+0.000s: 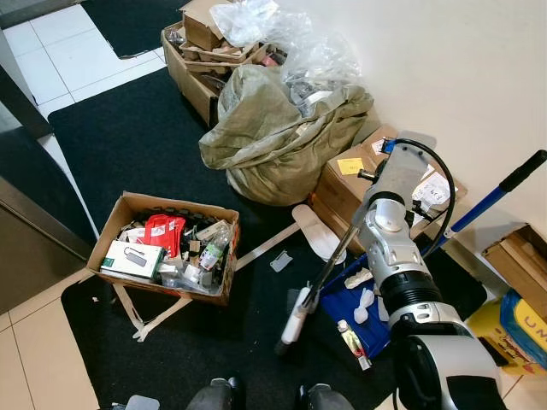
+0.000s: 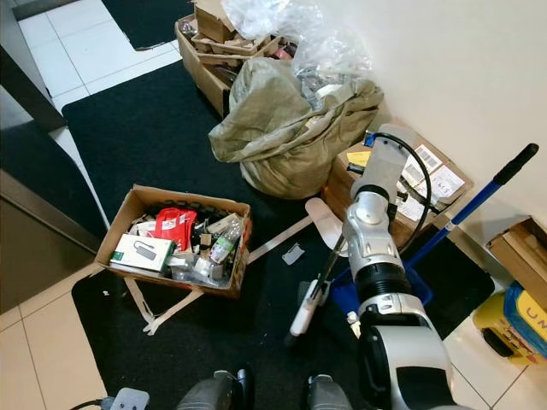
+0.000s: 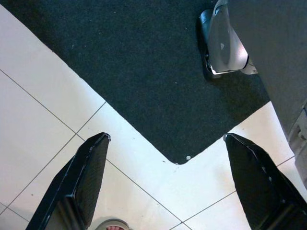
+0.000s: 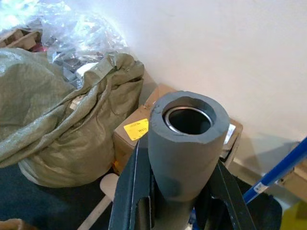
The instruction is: Sweep floor
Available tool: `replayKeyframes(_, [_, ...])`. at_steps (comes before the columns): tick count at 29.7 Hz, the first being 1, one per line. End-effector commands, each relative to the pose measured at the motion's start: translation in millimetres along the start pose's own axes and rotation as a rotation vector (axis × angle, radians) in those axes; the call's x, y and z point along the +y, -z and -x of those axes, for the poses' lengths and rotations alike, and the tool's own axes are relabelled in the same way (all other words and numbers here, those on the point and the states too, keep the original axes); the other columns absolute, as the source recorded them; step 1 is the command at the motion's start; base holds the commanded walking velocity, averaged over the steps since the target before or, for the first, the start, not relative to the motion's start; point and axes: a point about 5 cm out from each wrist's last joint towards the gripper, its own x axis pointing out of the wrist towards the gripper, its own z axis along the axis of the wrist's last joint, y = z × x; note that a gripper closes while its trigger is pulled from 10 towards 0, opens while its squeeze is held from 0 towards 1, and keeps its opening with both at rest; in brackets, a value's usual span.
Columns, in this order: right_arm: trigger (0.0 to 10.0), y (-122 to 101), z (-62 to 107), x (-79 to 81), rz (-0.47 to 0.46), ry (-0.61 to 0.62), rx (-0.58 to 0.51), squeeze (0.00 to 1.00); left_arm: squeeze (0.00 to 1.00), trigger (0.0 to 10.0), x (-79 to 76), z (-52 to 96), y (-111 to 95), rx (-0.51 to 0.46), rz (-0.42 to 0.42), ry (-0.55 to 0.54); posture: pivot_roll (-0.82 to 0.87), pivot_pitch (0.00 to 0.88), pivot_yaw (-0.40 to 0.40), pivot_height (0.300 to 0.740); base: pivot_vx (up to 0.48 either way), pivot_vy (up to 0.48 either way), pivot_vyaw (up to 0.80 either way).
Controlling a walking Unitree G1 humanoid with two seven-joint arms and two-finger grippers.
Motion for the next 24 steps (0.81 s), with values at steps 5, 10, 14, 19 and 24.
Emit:
replayKeyframes(5, [10.0,-1,-5.5,-15.5,0.150,0.007,-0.028,0.00,0.00,10.0,-3.0,4.1,13,0.050,-0.004,0.019,0.01,0.308,0.019,0.740,0.000,0.000,0.00])
replayKeyframes(10, [10.0,-12,-12.2,-22.3,0.231,-0.033,-0.084,0.00,0.00,10.0,-1.8,4.2,14,0.053,-0.003,0.016,0.01,0.305,0.018,0.740,0.000,0.000,0.00])
replayKeyframes(14, [10.0,-15,-13.6,-23.7,0.251,-0.038,-0.096,0.00,0.00,10.0,-1.4,4.2,14,0.053,-0.003,0.015,0.01,0.307,0.020,0.740,0.000,0.000,0.00])
replayKeyframes(19, [10.0,-28,-17.6,-25.0,0.271,-0.073,-0.150,0.00,0.00,10.0,-1.0,4.8,15,0.059,-0.003,0.014,0.01,0.312,0.023,0.740,0.000,0.000,0.00])
replayKeyframes(24, [10.0,-36,-17.4,-21.0,0.204,-0.104,-0.184,0.00,0.00,10.0,-1.2,5.3,16,0.062,-0.004,0.016,0.01,0.314,0.024,0.740,0.000,0.000,0.00])
